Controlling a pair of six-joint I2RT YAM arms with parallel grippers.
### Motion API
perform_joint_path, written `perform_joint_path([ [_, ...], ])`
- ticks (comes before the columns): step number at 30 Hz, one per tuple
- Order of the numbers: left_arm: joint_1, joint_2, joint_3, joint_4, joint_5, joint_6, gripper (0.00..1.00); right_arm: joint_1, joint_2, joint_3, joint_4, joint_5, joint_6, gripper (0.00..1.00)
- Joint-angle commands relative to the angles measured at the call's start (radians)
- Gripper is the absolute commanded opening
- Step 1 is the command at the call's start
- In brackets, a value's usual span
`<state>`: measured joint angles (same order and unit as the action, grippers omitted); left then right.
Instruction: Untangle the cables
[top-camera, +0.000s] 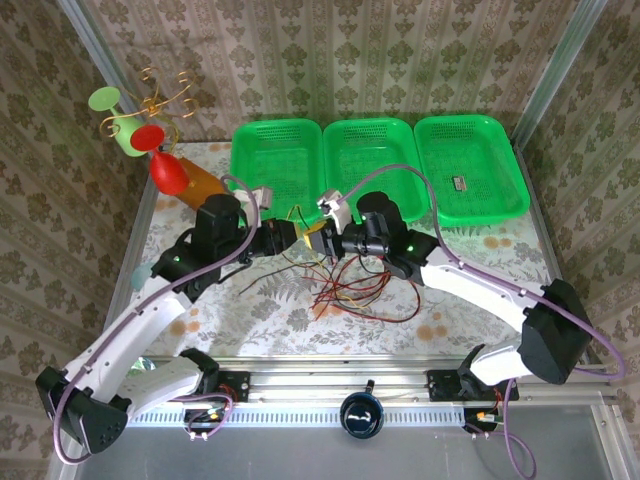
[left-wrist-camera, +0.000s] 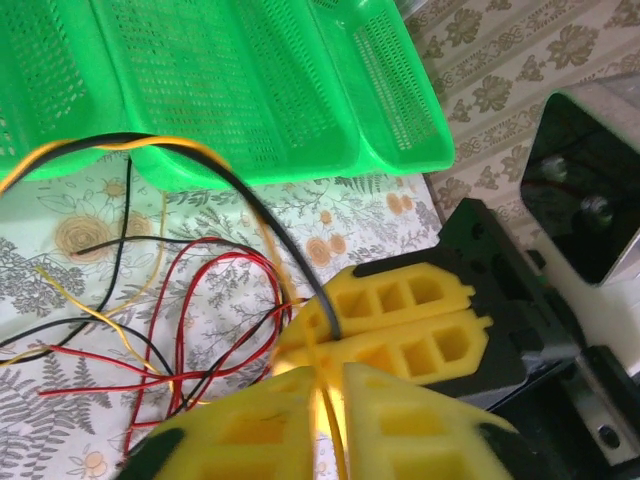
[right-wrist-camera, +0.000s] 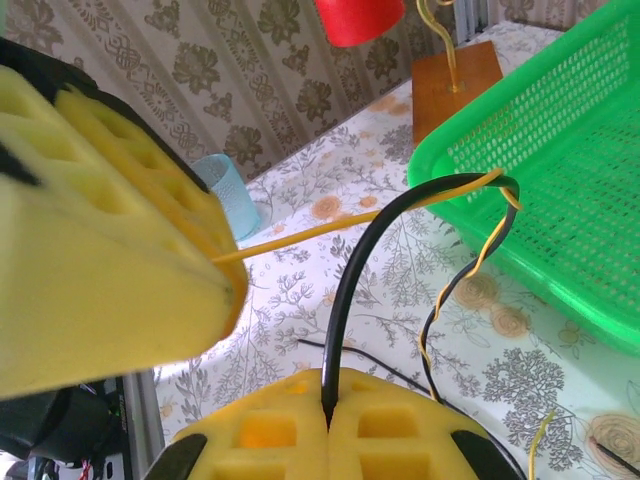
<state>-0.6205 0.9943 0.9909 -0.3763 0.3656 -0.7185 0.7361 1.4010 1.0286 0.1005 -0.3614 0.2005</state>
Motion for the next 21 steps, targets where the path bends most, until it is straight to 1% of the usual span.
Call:
perform_joint_path([
  [1,0.01,-0.032,0.026,-0.026,-0.026,0.022,0.0,-0.012,-0.044,-0.015,0.016,0.023,-0.009,0.0],
  [5,0.019,-0.042,0.049,-0.069,-0.056,0.054,0.0,-0.024,-0.067,-0.013,0.013,0.046,0.007,0.0],
  [7,0.024,-0.047,0.082,-0.115,-0.089,0.088,0.0,-0.029,-0.089,-0.013,0.015,0.053,0.008,0.0],
  [11,0.039,-0.052,0.157,-0.166,-0.122,0.144,0.0,-0.036,-0.141,-0.003,-0.01,0.083,-0.011,0.0],
  [15,0.047,-0.039,0.261,-0.219,-0.16,0.205,0.0,-0.043,-0.202,0.011,-0.033,0.139,-0.042,0.0],
  [18,0.047,-0.026,0.334,-0.253,-0.193,0.248,0.0,-0.046,-0.248,0.022,-0.055,0.205,-0.06,0.0],
  [21,0.047,-0.038,0.369,-0.237,-0.238,0.285,0.0,-0.046,-0.296,0.024,-0.067,0.29,-0.081,0.0],
])
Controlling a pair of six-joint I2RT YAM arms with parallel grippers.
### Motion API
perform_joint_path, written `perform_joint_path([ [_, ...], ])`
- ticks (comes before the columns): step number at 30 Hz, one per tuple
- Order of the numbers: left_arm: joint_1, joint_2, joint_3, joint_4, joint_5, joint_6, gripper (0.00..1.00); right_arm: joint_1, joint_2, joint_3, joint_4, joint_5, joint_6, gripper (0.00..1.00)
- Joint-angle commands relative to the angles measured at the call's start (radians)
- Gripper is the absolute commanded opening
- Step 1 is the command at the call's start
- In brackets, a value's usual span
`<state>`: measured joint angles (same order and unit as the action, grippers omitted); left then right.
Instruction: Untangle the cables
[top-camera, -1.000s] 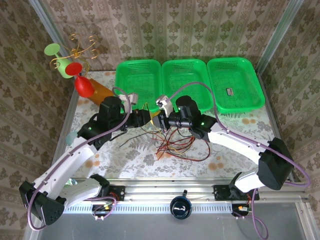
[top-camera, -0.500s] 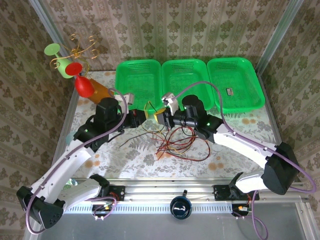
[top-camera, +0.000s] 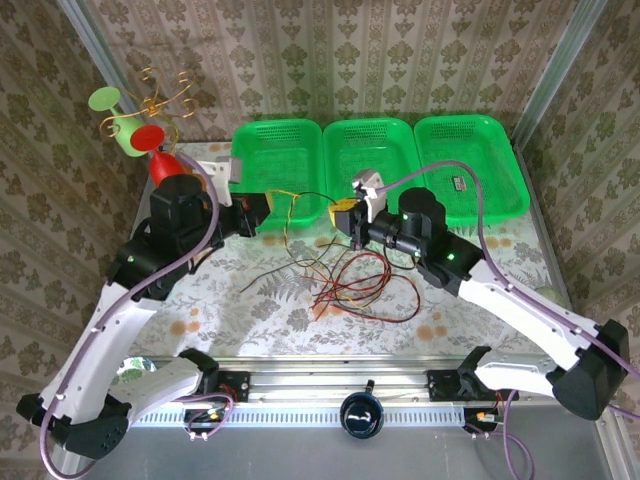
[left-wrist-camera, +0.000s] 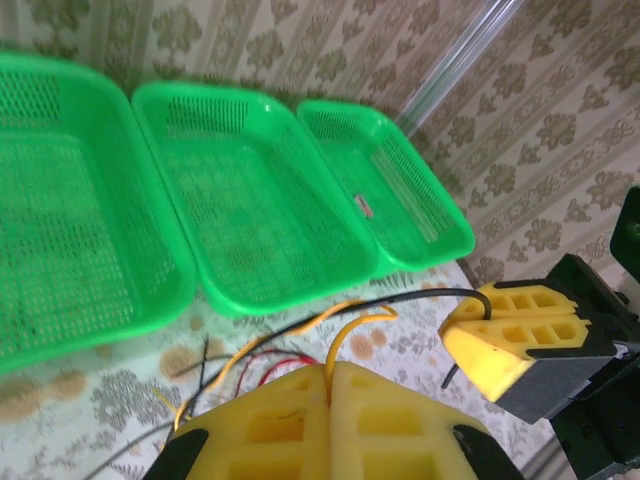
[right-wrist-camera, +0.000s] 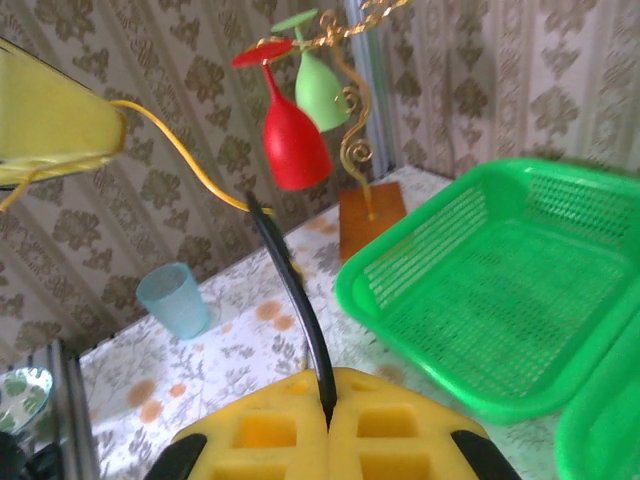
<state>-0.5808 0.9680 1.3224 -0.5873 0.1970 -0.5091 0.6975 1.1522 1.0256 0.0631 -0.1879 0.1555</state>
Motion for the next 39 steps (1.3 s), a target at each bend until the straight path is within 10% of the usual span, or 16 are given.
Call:
perform_joint_path([
  [1,0.006,-0.021,0.042,-0.013,-0.093,0.086,0.0,-0.007,-0.063,0.027,-0.033,0.141,-0.052,0.0],
  [17,0.007,-0.162,0.021,0.044,-0.476,0.254,0.0,-0.069,-0.235,0.04,-0.105,0.558,-0.294,0.0],
  [28,0.075,-0.169,0.04,-0.106,-0.74,0.264,0.0,-0.33,-0.269,0.074,-0.222,0.712,-0.291,0.0],
  [39,0.439,-0.108,-0.064,-0.174,-0.297,0.107,0.0,-0.679,-0.297,0.065,-0.256,0.715,-0.094,0.0],
])
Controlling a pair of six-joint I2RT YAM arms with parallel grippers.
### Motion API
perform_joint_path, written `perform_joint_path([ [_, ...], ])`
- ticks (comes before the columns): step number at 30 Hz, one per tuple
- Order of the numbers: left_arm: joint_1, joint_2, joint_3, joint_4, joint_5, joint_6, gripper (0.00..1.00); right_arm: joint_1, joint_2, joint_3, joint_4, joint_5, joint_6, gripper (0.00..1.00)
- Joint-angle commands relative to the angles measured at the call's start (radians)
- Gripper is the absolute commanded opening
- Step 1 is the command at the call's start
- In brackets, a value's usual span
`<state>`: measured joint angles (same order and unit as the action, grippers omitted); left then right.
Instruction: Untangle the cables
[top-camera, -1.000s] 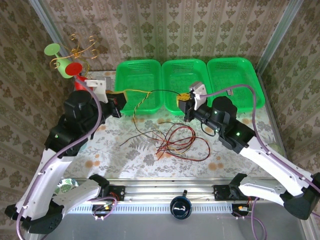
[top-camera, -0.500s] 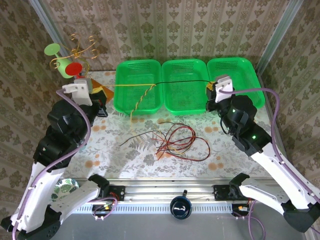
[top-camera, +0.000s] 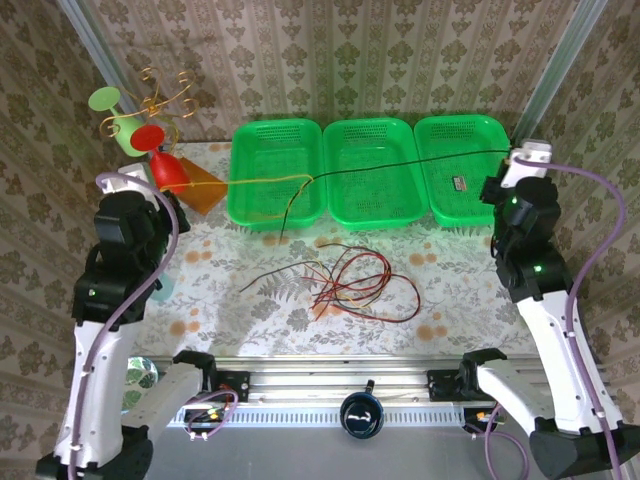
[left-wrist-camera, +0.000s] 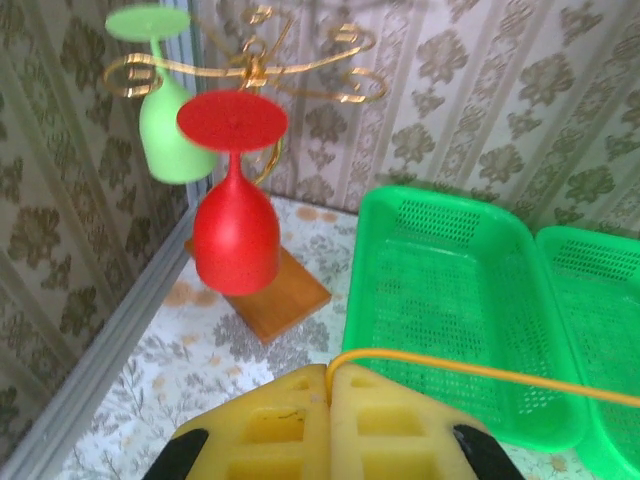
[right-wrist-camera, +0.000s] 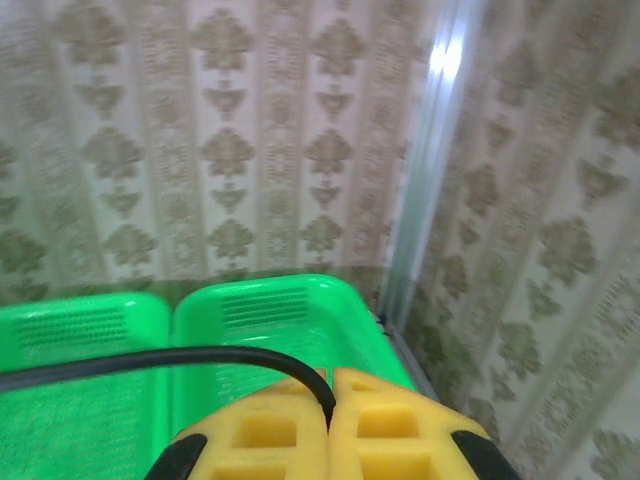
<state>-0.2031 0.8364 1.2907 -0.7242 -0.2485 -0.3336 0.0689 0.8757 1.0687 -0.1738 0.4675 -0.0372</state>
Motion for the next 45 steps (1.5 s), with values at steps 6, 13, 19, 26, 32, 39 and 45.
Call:
perform_joint_path([
  [6,0.18,0.037,-0.102,-0.008,0.311,-0.132,0.0,-0.146,-0.017,0.018,-0.019,0.073,0.176,0.0],
  [13,0.231,0.032,-0.131,0.004,0.375,-0.156,0.0,-0.203,-0.016,0.002,-0.049,0.122,0.218,0.0],
  [19,0.298,0.023,-0.154,0.007,0.438,-0.166,0.0,-0.307,-0.038,-0.033,-0.055,0.059,0.253,0.0],
  [26,0.363,-0.004,-0.202,0.02,0.493,-0.194,0.0,-0.378,-0.043,-0.071,-0.035,0.017,0.282,0.0],
  [32,0.359,-0.024,-0.245,0.101,0.592,-0.257,0.0,-0.38,-0.062,-0.108,-0.007,-0.144,0.352,0.0],
  [39,0.209,-0.063,-0.213,0.218,0.53,-0.292,0.0,-0.379,-0.098,-0.097,-0.051,-0.234,0.341,0.0],
  [45,0.006,0.038,-0.007,0.187,0.459,-0.227,0.0,-0.374,-0.11,-0.012,-0.116,-0.277,0.342,0.0],
])
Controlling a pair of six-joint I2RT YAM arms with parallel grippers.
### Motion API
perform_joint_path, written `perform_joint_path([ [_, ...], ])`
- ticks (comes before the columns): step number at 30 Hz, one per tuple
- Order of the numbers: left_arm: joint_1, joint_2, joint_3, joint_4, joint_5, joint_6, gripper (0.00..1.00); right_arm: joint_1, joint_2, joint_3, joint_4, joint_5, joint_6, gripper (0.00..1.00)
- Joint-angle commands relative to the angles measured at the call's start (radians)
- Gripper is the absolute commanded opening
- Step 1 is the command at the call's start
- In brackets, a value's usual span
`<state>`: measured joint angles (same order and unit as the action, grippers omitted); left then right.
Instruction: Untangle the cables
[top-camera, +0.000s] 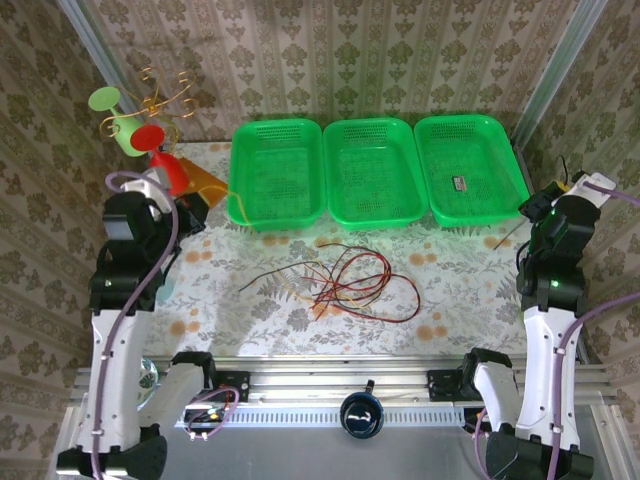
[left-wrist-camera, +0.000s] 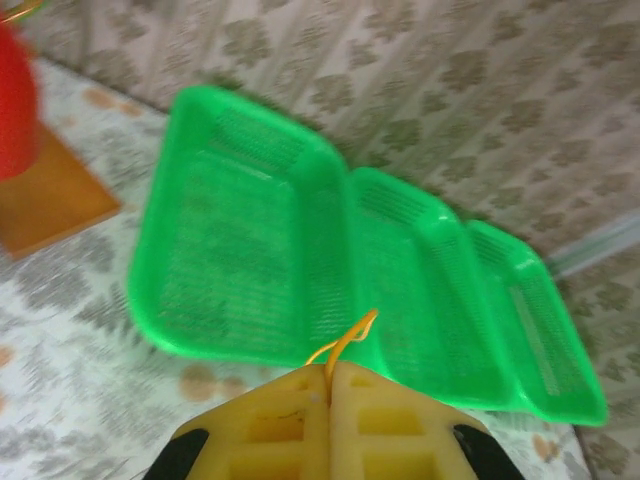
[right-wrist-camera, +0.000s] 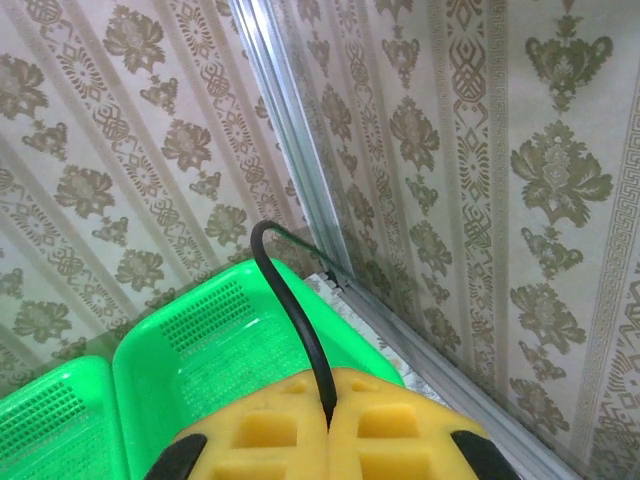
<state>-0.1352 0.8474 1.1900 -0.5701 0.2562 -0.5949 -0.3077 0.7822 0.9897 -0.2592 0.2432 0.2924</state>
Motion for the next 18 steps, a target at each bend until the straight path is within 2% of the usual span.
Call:
perform_joint_path([
  [1,-0.09,0.043,0.125,0.034,-0.055,0.041,0.0,0.002,-0.018,0.081,-0.037,-0.063,0.008,0.0],
  [5,-0.207,0.124,0.246,0.067,-0.071,0.057,0.0,0.013,-0.019,0.149,-0.067,-0.101,0.009,0.0],
  [11,-0.294,0.279,0.392,0.26,0.05,-0.017,0.0,0.027,-0.022,0.236,-0.08,-0.249,0.01,0.0],
  [18,-0.409,0.53,0.725,0.259,0.025,0.042,0.0,0.047,0.0,0.355,-0.087,-0.359,-0.014,0.0],
])
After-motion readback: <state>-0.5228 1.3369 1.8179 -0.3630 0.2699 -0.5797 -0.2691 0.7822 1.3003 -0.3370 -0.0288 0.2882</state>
